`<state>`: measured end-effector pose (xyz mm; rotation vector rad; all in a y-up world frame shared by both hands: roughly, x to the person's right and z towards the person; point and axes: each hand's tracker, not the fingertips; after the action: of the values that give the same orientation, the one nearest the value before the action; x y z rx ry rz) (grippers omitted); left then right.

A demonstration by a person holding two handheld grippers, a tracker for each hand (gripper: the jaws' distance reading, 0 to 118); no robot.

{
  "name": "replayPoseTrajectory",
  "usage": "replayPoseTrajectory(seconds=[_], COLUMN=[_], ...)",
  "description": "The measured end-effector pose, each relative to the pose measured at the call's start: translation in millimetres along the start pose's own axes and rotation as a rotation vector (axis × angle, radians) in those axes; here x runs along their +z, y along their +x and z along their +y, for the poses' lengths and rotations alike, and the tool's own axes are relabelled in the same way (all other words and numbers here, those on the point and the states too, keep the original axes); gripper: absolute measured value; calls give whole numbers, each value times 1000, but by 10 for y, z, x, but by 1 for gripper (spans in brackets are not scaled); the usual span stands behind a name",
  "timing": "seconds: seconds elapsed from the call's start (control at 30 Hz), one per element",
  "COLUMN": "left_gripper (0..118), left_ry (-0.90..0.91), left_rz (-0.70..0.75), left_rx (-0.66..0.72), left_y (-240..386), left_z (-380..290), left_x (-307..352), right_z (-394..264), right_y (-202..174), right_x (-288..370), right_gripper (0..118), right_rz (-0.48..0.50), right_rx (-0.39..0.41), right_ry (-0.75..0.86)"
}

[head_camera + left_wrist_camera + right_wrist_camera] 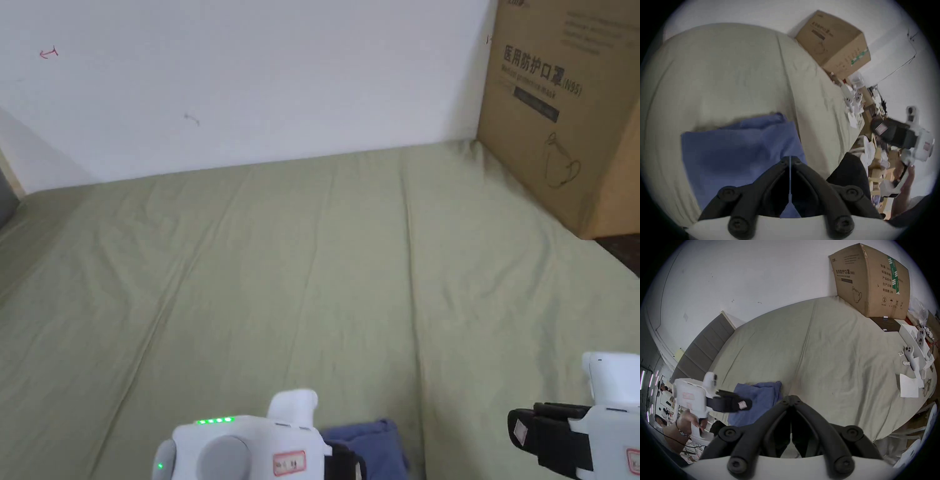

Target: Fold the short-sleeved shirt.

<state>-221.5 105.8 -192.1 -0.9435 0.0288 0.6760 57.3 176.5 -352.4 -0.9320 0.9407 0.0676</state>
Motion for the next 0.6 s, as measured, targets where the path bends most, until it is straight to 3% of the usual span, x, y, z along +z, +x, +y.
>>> replayPoseTrajectory(seconds=[0.17,0.23,0.33,0.5,0.6], left_gripper=[1,1,1,1,1], left_ry=[-190,-178,-154,-139,-136], left_rz=[1,-24,-96,-112,-146], left_rx=[79,83,203,171,262], left_y=[-103,-197,-265,-206,-210], left_z=[-86,-99,-33,-78,-44], left_x=[-697,-858,-924,-903,-835], right_z=[-14,-23,-43,-88,-98], right_y=[85,123,133,144,118], right_x=[42,56,62,31,21], right_gripper=[0,0,0,0,0], right_rz=[-12,-22,-51,-28,-6], right_rx=[-20,-28,-23,-53,-68], right_ry=[4,6,6,2,4])
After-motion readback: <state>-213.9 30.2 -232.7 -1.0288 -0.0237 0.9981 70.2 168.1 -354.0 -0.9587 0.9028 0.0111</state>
